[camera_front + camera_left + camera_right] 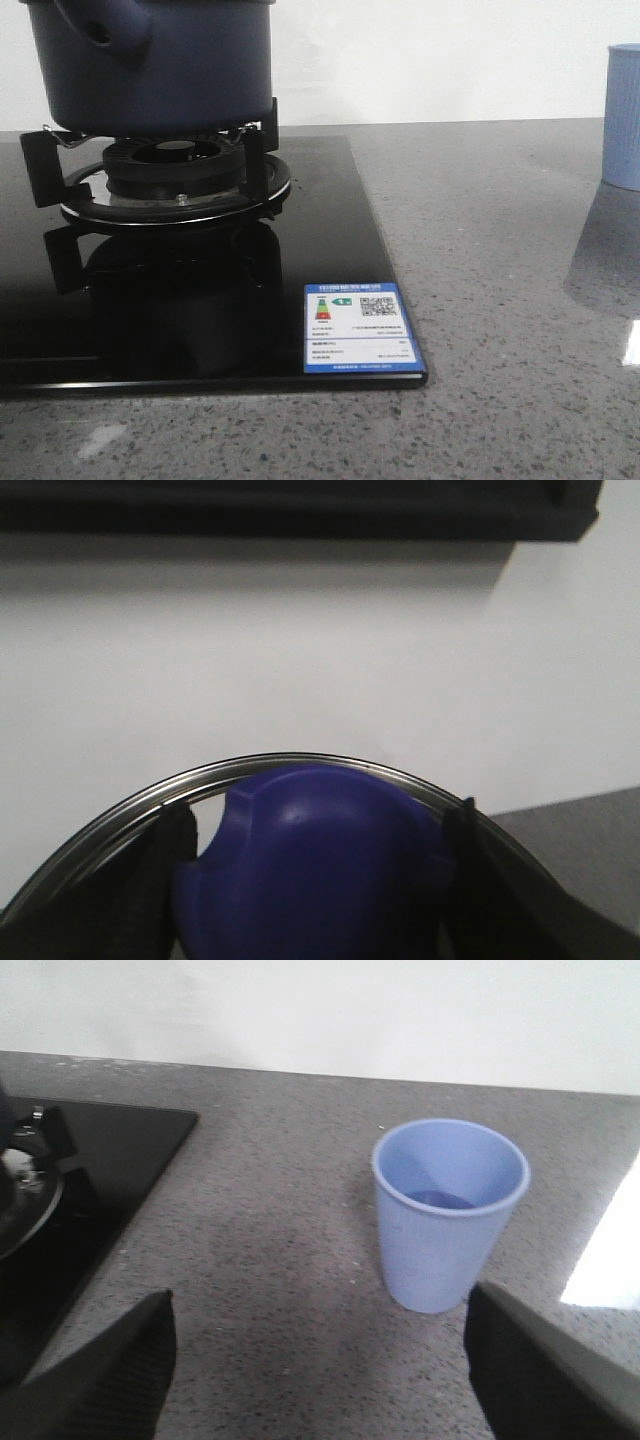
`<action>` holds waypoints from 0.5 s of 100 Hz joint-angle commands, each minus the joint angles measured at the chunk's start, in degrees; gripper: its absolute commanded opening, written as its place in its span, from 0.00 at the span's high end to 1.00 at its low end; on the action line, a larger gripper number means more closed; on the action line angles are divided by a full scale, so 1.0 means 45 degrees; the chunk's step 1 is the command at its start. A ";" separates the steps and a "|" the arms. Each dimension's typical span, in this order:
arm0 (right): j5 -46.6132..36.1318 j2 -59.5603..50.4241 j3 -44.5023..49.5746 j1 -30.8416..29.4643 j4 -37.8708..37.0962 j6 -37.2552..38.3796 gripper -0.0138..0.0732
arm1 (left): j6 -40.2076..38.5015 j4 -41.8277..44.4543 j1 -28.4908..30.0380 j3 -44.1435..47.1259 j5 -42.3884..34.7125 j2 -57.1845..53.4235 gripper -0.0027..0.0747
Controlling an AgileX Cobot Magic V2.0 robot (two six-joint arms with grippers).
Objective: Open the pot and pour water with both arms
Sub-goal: 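Grasp the light blue ribbed cup with the right gripper and lift it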
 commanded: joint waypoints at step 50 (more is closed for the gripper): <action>-0.6217 0.1542 0.2775 -0.0326 0.0457 0.0099 0.22 | -0.0040 0.0037 0.2160 -0.0467 -0.0629 -0.2245 0.50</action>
